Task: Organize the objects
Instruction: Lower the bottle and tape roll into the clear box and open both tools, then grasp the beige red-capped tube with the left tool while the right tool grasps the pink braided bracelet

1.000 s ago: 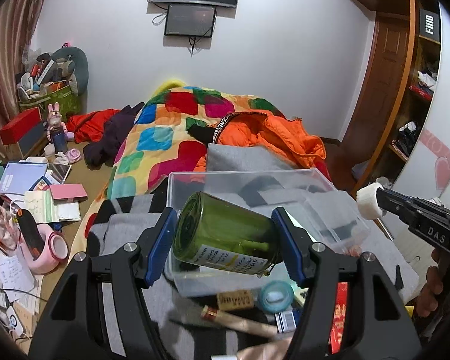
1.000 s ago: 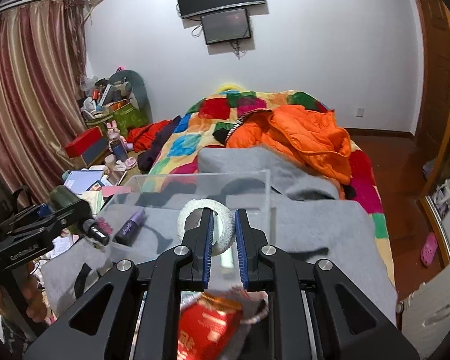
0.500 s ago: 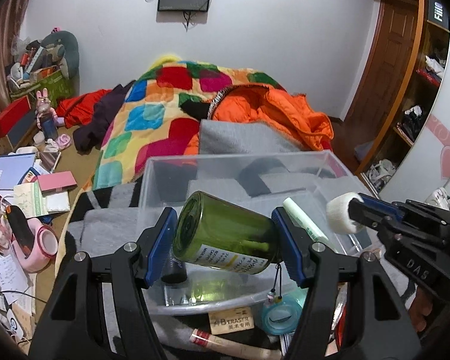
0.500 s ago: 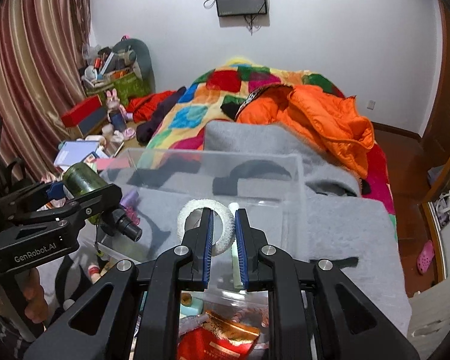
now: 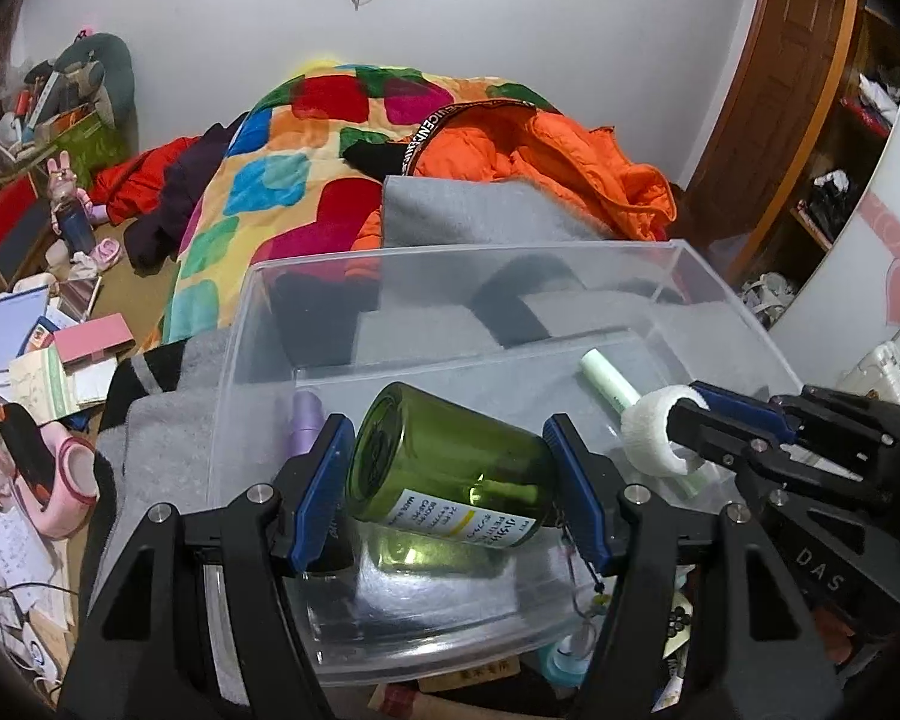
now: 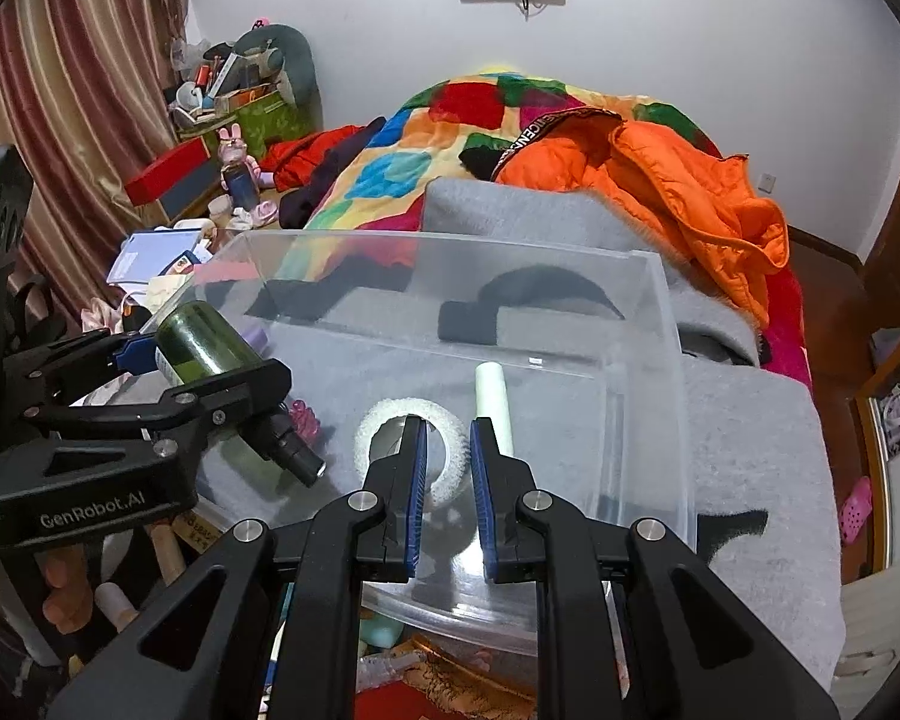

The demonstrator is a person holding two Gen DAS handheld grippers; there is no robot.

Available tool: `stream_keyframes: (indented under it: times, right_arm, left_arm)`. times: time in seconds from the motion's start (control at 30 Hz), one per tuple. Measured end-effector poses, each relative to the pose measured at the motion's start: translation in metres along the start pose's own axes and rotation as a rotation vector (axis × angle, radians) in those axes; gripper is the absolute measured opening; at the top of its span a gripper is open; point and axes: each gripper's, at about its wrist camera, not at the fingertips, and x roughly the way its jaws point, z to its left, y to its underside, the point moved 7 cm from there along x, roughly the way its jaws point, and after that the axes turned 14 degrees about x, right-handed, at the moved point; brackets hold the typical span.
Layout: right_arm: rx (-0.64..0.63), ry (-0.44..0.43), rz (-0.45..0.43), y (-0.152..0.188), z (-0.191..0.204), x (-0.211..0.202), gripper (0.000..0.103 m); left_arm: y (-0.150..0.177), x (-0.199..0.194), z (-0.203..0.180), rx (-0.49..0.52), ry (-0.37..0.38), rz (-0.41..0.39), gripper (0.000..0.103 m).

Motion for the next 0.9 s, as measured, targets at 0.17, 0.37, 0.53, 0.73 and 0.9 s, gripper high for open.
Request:
stream_keyframes:
  times: [0.17,0.37,0.53,0.73,0.9]
  right_arm:
    - [-0.027,0.025,0.000,0.000,0.002,0.000,0.014]
    - [-0.034,0.029,0.019,-0.001,0.000,-0.001,0.022]
    - [-0.046,0.013,0.012,0.000,0.001,-0.009,0.029]
    - [-0.031,-0.006,-0.050,0.001,-0.001,-0.037,0.040]
    - [0.012,-0.008,-0.116,0.000,-0.015,-0.065,0.048]
  left_arm:
    - [0.003,0.002,-0.005,0.043,-0.028,0.017,0.065]
    - [0.004,-0.002,-0.004,0.033,-0.001,0.025,0.065]
    - [0.004,-0.014,-0.002,0.026,0.012,0.003,0.066]
    - [0.007,-0.041,-0.001,0.025,0.001,-0.052,0.080]
    - [0.018,-0.061,-0.005,0.052,-0.034,-0.078,0.092]
